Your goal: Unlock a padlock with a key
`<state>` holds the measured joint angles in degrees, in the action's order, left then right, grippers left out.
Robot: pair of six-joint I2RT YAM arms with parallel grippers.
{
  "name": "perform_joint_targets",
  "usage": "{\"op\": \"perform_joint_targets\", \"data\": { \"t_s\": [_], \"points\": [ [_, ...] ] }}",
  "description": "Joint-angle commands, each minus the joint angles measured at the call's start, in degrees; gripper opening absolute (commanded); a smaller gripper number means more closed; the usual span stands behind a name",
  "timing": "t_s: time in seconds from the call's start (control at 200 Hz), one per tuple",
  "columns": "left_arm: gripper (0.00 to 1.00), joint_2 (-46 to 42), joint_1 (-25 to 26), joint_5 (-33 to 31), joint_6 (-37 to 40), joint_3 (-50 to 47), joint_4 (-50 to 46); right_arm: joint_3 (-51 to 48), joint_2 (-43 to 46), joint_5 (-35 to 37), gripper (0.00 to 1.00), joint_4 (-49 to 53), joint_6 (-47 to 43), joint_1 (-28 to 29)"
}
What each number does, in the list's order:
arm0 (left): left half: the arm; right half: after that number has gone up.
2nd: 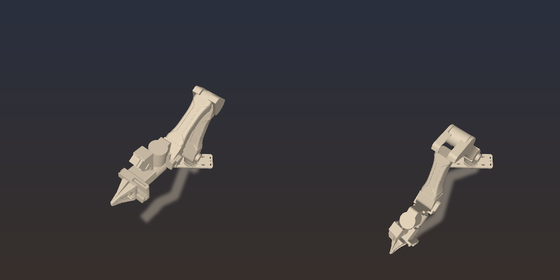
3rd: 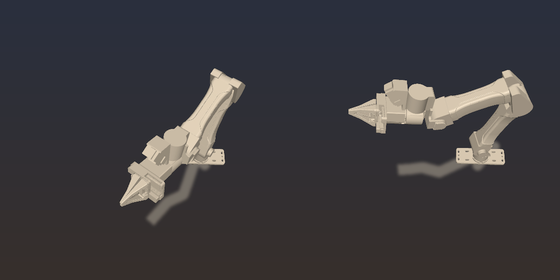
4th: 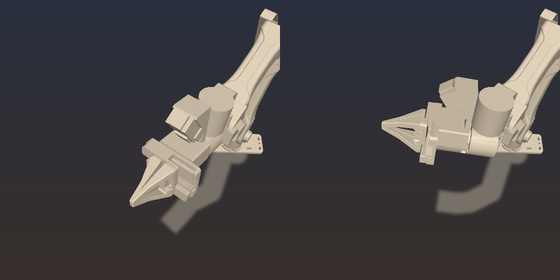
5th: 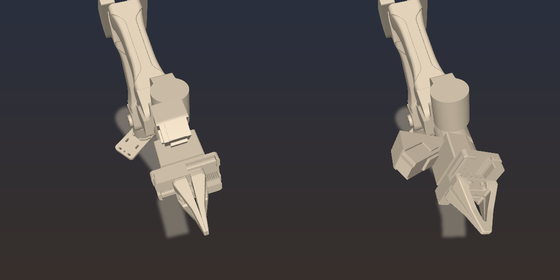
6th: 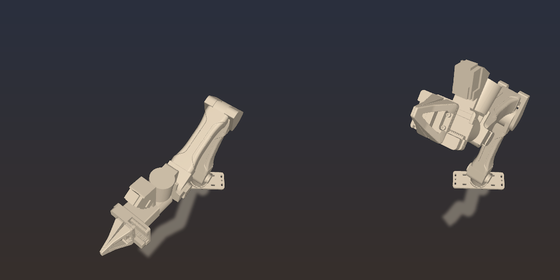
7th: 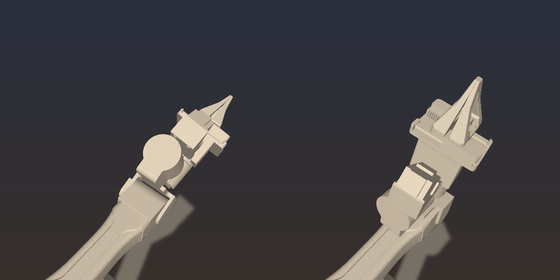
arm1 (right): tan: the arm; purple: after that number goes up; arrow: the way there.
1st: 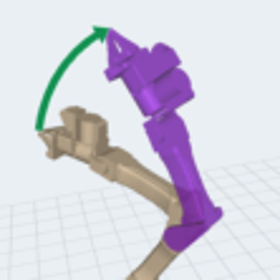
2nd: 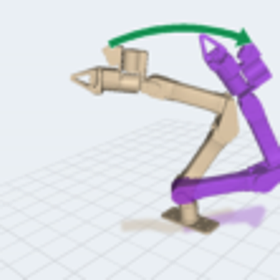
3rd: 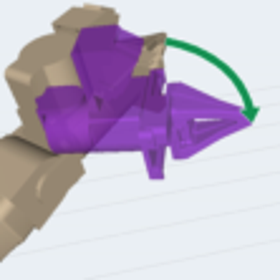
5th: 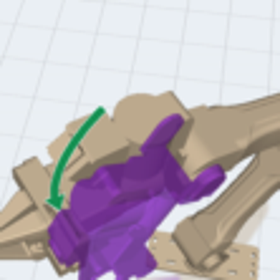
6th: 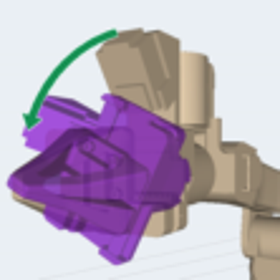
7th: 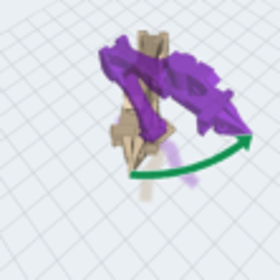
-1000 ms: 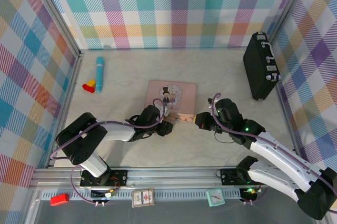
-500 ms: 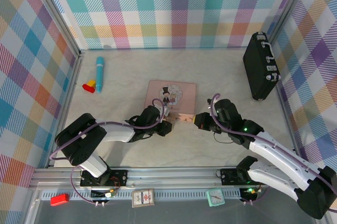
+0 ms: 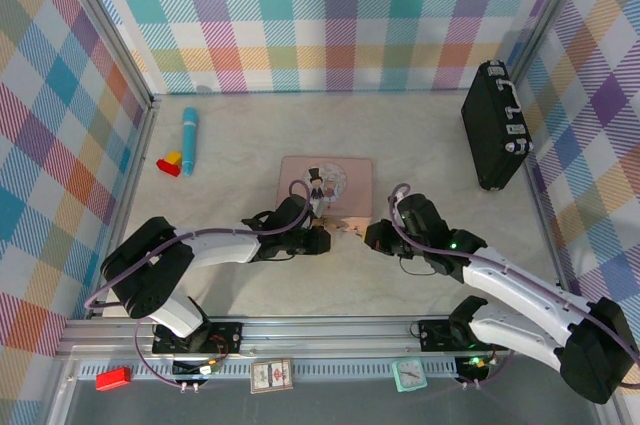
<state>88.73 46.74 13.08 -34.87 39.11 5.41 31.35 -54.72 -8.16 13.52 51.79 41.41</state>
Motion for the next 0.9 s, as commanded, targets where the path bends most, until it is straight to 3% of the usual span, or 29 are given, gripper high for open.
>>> {"op": "perform_joint_targets", "data": {
  "t_s": [0.0,0.435,0.895],
  "points": [
    [0.07,-2.2,0.2,1.7,-6.5,2.6,0.8,-1.6,-1.1,-1.3,0.0,-4.9,3.1,1.0],
    [0.07,-2.8,0.5,4.0,-18.1,3.0,5.1,-10.1,-2.4,-1.5,0.0,-14.7,14.9,4.0],
    [0.03,-1.9,0.8,2.8,-25.5,0.3,17.0,-18.0,-9.6,-2.0,0.0,-39.3,29.5,6.2]
  ]
}}
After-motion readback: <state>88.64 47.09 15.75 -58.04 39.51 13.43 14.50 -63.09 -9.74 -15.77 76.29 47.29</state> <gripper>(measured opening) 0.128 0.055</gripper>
